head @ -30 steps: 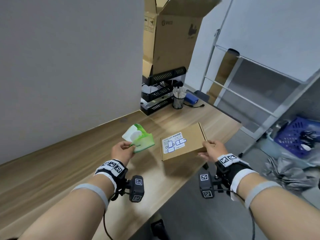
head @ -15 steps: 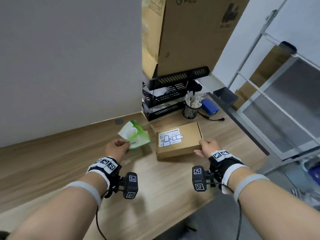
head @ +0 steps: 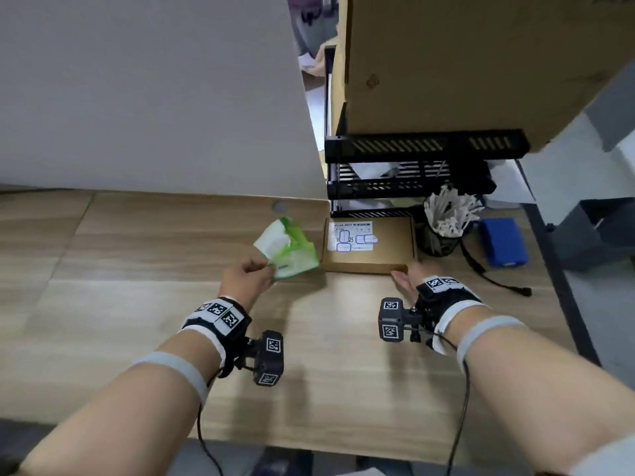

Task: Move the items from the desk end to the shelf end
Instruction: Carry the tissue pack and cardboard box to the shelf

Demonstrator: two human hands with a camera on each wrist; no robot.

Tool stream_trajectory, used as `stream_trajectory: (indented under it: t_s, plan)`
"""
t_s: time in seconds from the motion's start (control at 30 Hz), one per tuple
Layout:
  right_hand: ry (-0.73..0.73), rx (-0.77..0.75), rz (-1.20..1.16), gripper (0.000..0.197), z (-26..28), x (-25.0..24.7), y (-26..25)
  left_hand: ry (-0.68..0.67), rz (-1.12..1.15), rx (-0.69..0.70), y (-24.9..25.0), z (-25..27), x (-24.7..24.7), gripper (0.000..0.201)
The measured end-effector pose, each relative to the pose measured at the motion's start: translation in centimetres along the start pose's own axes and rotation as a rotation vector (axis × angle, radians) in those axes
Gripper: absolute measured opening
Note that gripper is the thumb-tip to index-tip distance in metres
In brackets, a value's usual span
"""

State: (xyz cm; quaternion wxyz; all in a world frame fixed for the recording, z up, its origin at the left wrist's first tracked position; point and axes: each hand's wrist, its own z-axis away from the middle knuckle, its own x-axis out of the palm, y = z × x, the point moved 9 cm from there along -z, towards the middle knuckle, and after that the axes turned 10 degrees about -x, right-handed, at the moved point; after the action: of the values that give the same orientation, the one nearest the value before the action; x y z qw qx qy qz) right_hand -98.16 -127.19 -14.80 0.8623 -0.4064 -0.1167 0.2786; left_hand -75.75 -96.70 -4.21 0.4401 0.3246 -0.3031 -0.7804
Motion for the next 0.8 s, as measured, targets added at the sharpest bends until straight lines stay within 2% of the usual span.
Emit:
stream_trajectory:
  t_s: [0.03,0.1,0.23,0.27,0.37,0.43,0.53,0.6,0.67,0.8]
  plan:
    - [-0.022,-0.044,0.089,0.019,0.5,0.1,-0.9,-0.002,0.010,-0.004,-0.1,0.9,0.8,0.020]
    - [-0.021,-0.093,0.204,0.013,1.0,-0.2,-1.6,-0.031,0.024,-0.007,0.0,2.7,2.4,0.021]
    - [0.113,-0.132,0.308,0.017,3.8,-2.5,-3.1,-0.102,0.016,0.018,0.0,5.2,6.3,0.022]
    - [0.063,-0.082,0.256,0.021,5.3,-2.1,-3.2,-0.125,0.004,0.025,0.0,5.7,7.3,0.024]
    - [-0.220,0.077,0.058,0.041,8.8,0.2,-2.3,-0.246,-0.069,0.055,0.1,7.4,11.3,0.032]
    - [-0.275,0.040,0.019,0.048,11.0,0.1,-3.0,-0.372,-0.130,0.083,0.1,8.9,14.5,0.033]
    - [-0.107,-0.138,0.069,0.049,12.1,-3.2,-4.6,-0.584,-0.140,0.010,-1.2,10.9,18.8,0.023]
    - [-0.001,-0.193,0.148,0.043,12.6,-6.5,-4.9,-0.689,-0.191,-0.033,-2.3,12.0,20.9,0.020]
    - [0.062,-0.201,0.242,0.042,13.1,-10.4,-4.2,-0.694,-0.240,-0.046,-3.2,12.6,22.0,0.017]
    - [0.142,-0.173,0.482,0.039,12.9,-17.5,-2.9,-0.607,-0.270,-0.025,-3.5,13.4,23.0,0.011]
